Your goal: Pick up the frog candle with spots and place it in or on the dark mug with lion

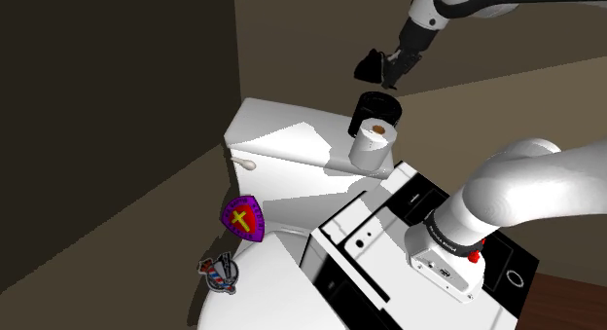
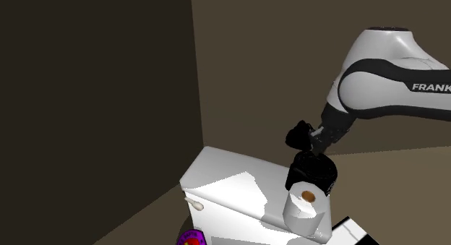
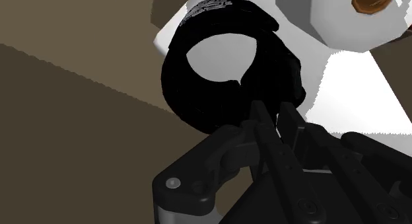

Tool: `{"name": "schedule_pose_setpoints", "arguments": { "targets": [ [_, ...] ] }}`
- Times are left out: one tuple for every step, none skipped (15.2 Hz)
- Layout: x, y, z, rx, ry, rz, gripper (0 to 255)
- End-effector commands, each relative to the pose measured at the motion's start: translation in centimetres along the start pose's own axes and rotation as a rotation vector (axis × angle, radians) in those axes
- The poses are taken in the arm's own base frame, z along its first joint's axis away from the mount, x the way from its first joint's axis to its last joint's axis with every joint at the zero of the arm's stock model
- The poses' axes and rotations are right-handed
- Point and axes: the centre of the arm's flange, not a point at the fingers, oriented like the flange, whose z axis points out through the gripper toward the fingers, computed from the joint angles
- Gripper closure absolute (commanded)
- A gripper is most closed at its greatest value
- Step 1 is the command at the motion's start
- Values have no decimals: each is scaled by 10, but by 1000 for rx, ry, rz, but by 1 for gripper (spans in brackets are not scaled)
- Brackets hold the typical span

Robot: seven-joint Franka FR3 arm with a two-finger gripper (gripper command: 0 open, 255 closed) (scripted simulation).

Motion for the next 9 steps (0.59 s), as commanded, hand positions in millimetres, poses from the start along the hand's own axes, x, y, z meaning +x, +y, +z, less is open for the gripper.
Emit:
{"name": "schedule_pose_setpoints", "arguments": {
  "targets": [
    [-18,18,-1,0,0,-1,255],
    [-25,29,-2,0,0,-1,255],
    [-31,36,-2,0,0,-1,255],
    [-32,37,3,0,0,-1,255],
    [-32,37,8,0,0,-1,255],
    [-33,37,13,0,0,-1,255],
    [-34,37,19,0,0,-1,255],
    [-34,37,24,0,0,-1,255],
    [-35,38,29,0,0,-1,255]
  ]
}}
